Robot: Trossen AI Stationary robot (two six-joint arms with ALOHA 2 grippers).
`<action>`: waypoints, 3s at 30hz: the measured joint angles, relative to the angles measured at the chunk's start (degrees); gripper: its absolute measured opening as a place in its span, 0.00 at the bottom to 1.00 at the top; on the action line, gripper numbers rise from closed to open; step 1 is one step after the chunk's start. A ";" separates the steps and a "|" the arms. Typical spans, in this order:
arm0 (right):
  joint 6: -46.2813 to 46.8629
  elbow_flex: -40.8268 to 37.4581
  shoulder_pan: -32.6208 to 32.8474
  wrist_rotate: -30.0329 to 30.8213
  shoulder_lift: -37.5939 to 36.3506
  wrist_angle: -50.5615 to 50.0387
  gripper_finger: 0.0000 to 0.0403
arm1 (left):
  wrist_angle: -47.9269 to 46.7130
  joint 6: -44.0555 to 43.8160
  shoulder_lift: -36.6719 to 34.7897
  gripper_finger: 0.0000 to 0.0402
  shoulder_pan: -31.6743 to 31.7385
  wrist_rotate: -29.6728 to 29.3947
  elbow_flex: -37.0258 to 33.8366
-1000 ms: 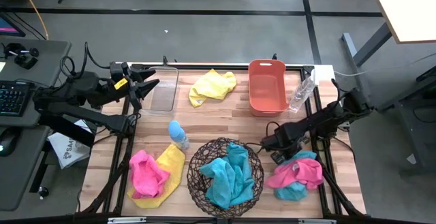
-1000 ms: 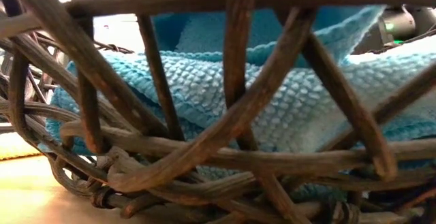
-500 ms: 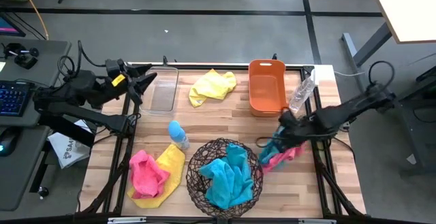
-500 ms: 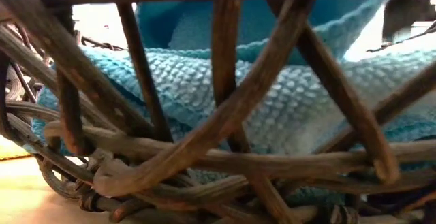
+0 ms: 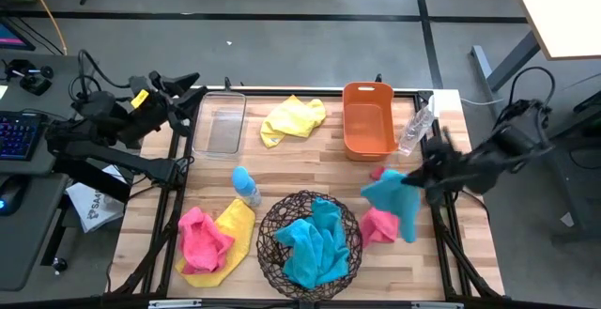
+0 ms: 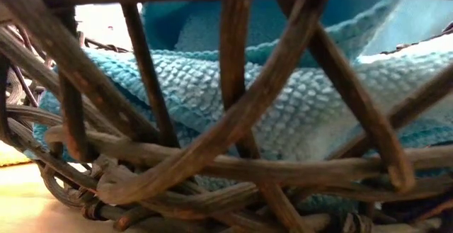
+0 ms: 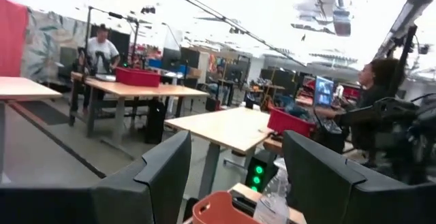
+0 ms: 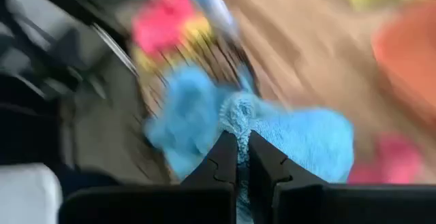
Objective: Sort microfiber towel by color & place in baskets
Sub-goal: Put the blue towel into the wooden basket, then put the bottom yellow towel into the orange bin
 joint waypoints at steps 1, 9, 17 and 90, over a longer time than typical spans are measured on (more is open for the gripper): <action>-3.25 1.92 -0.19 2.63 0.16 2.94 0.00 | 0.18 0.04 -0.02 0.54 0.01 -0.35 0.01; -46.99 5.04 -3.49 -2.49 2.83 46.79 0.00 | 0.74 -0.56 0.00 0.54 0.01 -1.21 0.01; -50.17 4.26 -8.06 -14.30 12.83 56.96 0.00 | 0.70 -0.23 0.00 0.54 0.00 -1.21 0.01; -14.39 45.74 -14.36 -10.30 55.42 -19.72 0.67 | -50.59 -69.81 28.55 0.54 -39.42 30.84 -5.23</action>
